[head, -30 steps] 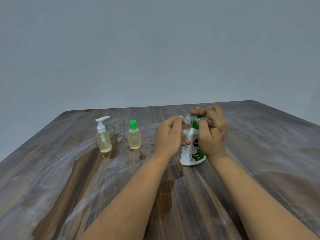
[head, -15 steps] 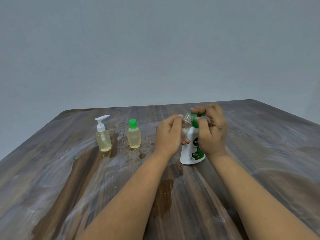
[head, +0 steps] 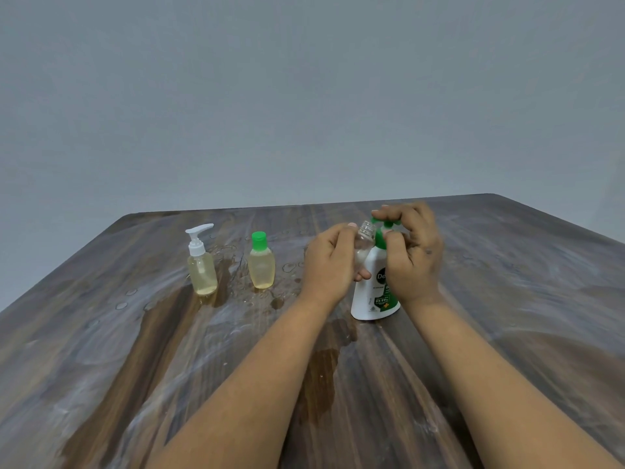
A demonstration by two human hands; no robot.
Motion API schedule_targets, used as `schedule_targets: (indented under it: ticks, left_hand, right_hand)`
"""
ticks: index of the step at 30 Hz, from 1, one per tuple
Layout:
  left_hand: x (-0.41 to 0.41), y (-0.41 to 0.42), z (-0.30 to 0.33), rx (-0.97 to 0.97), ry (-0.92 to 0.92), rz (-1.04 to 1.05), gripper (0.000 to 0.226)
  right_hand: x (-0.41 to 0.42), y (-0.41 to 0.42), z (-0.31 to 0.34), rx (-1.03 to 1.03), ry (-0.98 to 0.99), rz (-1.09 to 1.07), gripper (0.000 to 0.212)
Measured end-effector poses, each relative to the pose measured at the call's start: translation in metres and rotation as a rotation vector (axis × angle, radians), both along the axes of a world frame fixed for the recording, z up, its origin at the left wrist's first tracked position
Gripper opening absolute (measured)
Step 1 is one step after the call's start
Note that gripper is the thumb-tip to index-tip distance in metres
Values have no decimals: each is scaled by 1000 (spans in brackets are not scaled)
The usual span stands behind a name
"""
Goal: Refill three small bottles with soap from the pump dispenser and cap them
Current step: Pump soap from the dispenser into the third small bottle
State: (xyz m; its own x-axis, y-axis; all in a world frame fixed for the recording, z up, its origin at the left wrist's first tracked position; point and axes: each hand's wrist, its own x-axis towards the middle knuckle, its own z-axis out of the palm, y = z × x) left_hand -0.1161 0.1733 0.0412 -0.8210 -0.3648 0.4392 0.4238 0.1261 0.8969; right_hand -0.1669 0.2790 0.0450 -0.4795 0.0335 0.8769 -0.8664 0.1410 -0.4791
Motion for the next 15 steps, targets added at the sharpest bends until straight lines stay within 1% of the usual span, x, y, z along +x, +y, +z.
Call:
schedule_targets:
  ticks: [4, 9, 12, 15]
  left_hand:
    - [0, 0, 0, -10, -5, -2, 36]
    - [0, -1, -1, -1, 14, -15, 36]
    - [-2, -1, -2, -5, 3, -17, 38]
    - [-2, -2, -3, -12, 5, -16, 36]
  right_hand:
    - [0, -1, 1, -18, -23, 0, 26]
    - [1, 1, 0, 23, 27, -17, 28]
    - [0, 1, 1, 1, 16, 0, 29]
    - [-1, 0, 0, -3, 8, 2, 28]
